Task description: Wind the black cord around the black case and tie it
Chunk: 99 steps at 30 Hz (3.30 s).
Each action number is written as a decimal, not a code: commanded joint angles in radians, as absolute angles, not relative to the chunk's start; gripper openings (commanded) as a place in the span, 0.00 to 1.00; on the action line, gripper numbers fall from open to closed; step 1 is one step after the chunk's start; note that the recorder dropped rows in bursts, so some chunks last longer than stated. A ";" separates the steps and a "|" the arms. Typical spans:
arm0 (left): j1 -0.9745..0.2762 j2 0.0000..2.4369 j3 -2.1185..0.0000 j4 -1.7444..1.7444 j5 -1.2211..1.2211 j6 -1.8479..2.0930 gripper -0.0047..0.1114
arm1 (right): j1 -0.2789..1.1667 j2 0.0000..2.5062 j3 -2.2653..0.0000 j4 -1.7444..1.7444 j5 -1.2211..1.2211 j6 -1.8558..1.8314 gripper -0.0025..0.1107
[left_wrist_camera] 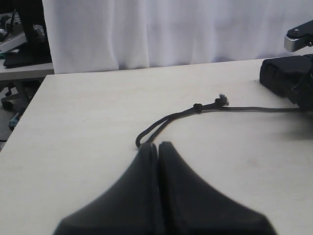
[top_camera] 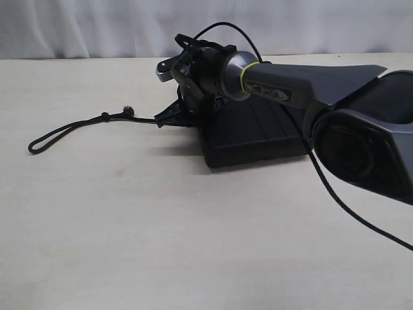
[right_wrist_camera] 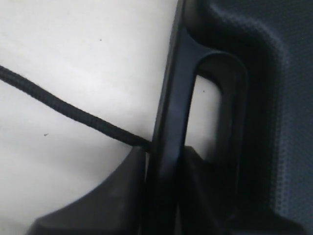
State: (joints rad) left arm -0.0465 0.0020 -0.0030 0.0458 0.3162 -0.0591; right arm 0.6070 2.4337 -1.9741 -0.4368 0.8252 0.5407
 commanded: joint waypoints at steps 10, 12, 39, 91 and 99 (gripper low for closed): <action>-0.046 0.000 0.000 0.041 0.310 -0.065 0.04 | 0.606 2.313 -1.978 -0.411 0.925 0.450 0.06; -0.046 0.000 0.000 0.041 0.310 -0.065 0.04 | 0.606 2.295 -1.978 -0.391 0.935 0.437 0.06; -0.046 0.000 0.000 0.041 0.310 -0.065 0.04 | 0.606 2.039 -1.978 -0.351 1.073 0.328 0.06; -0.046 0.000 0.000 0.041 0.310 -0.065 0.04 | 0.302 2.059 -1.905 -0.142 1.221 -0.022 0.06; -0.046 0.000 0.000 0.041 0.310 -0.065 0.04 | 0.281 2.057 -1.905 0.116 1.203 -0.015 0.06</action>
State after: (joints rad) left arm -0.0465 0.0020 -0.0030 0.0458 0.3162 -0.0591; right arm 0.2959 2.0149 -1.9357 -0.0167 1.1734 -0.0153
